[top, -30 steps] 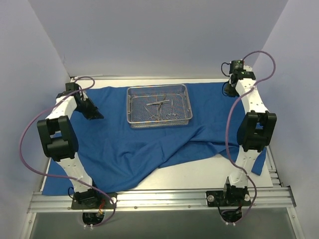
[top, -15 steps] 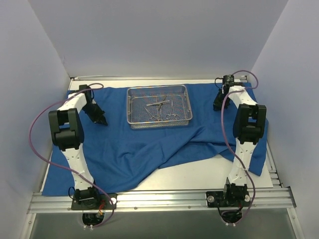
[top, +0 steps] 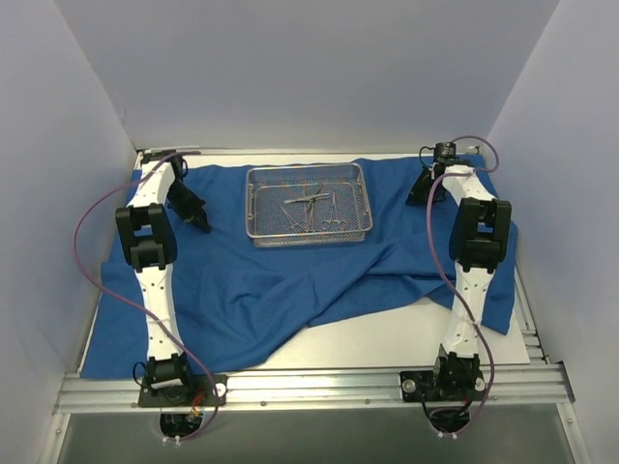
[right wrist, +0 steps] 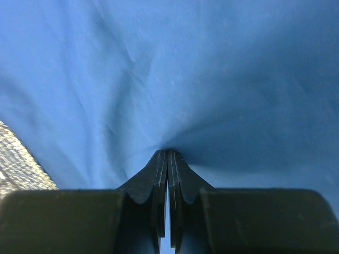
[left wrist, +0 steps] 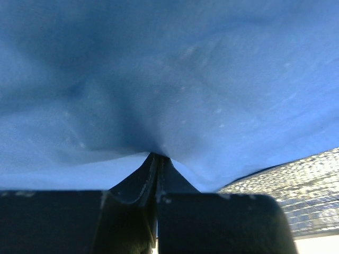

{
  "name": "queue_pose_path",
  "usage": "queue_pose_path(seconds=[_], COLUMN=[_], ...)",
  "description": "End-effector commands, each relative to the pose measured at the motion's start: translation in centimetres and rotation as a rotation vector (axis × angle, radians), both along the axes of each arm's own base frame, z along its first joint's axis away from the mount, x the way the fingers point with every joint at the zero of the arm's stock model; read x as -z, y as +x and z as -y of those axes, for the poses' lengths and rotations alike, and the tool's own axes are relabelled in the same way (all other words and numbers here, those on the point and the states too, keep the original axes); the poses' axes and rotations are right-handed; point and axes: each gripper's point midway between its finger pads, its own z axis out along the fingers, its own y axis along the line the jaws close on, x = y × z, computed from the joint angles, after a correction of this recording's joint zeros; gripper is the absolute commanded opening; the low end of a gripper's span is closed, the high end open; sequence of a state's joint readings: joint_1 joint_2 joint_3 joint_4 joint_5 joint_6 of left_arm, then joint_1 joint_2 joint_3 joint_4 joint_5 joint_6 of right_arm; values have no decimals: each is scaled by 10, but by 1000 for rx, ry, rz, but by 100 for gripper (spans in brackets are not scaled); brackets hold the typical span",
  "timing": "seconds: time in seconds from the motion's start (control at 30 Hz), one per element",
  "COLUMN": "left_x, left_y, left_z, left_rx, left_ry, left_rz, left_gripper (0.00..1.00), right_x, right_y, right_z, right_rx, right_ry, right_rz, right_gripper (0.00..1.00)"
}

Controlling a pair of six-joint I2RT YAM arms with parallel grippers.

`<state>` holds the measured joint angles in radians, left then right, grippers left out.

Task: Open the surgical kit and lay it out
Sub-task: Smooth out the surgical kit at the center of the board.

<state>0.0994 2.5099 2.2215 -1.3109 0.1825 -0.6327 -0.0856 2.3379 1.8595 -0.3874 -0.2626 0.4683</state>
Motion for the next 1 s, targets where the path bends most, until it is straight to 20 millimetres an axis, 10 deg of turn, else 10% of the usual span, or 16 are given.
queue_pose_path(seconds=[0.0,0.37,0.73,0.87,0.97], left_x=[31,33,15,-29,-68], left_y=[33,88,98,99,93], left_z=[-16,-27,-43,-37,-28], left_rx=[-25,-113,-142,-67,-38], left_ry=[52,-84,-143,-120,-116], left_rz=[41,196,267,354,420], left_gripper=[2,2,2,2,3], right_x=[75,77,72,32,-36], right_y=[-23,12,61,86,100], right_z=[-3,-4,19,12,8], right_rx=[17,50,120,16,-44], right_ry=[8,59,85,105,85], right_rz=[-166,-130,-46,82,220], right_gripper=[0,0,0,0,0])
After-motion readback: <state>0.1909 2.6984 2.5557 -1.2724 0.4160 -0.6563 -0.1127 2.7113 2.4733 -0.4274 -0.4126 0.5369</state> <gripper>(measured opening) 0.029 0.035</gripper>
